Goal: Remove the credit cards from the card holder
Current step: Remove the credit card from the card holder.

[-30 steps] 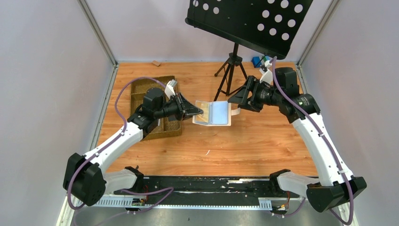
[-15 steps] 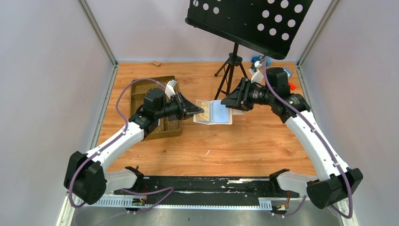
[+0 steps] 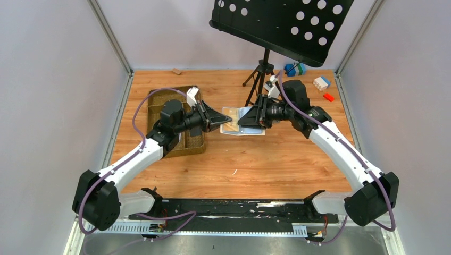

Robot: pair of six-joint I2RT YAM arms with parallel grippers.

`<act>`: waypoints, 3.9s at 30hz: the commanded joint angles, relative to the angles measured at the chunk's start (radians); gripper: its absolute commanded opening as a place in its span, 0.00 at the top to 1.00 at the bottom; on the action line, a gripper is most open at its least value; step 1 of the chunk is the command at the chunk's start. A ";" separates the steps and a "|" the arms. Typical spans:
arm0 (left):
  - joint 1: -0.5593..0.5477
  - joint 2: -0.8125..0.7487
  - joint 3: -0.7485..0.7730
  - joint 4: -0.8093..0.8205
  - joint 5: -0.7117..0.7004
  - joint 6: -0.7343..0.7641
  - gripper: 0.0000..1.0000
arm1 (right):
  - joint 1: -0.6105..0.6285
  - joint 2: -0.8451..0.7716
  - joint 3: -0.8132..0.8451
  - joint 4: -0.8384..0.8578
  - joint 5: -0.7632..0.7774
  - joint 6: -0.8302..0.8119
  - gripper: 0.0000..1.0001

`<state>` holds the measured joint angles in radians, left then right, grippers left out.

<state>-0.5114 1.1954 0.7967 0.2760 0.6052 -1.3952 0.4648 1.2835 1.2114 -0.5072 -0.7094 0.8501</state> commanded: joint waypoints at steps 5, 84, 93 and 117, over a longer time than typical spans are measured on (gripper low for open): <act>-0.006 -0.002 -0.027 0.218 0.031 -0.116 1.00 | 0.008 0.018 -0.016 0.020 0.019 0.033 0.79; 0.031 -0.073 -0.204 0.564 -0.024 -0.325 1.00 | -0.051 -0.113 -0.323 0.734 -0.073 0.449 0.93; 0.031 -0.073 -0.199 0.567 -0.016 -0.324 1.00 | -0.051 -0.087 -0.300 0.716 -0.095 0.435 0.90; 0.031 -0.072 -0.217 0.587 -0.034 -0.352 1.00 | -0.066 -0.117 -0.366 0.838 -0.050 0.517 0.79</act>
<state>-0.4816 1.1442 0.5838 0.7723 0.5854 -1.7164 0.4145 1.2118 0.8837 0.2276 -0.7963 1.3132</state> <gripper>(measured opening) 0.018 0.197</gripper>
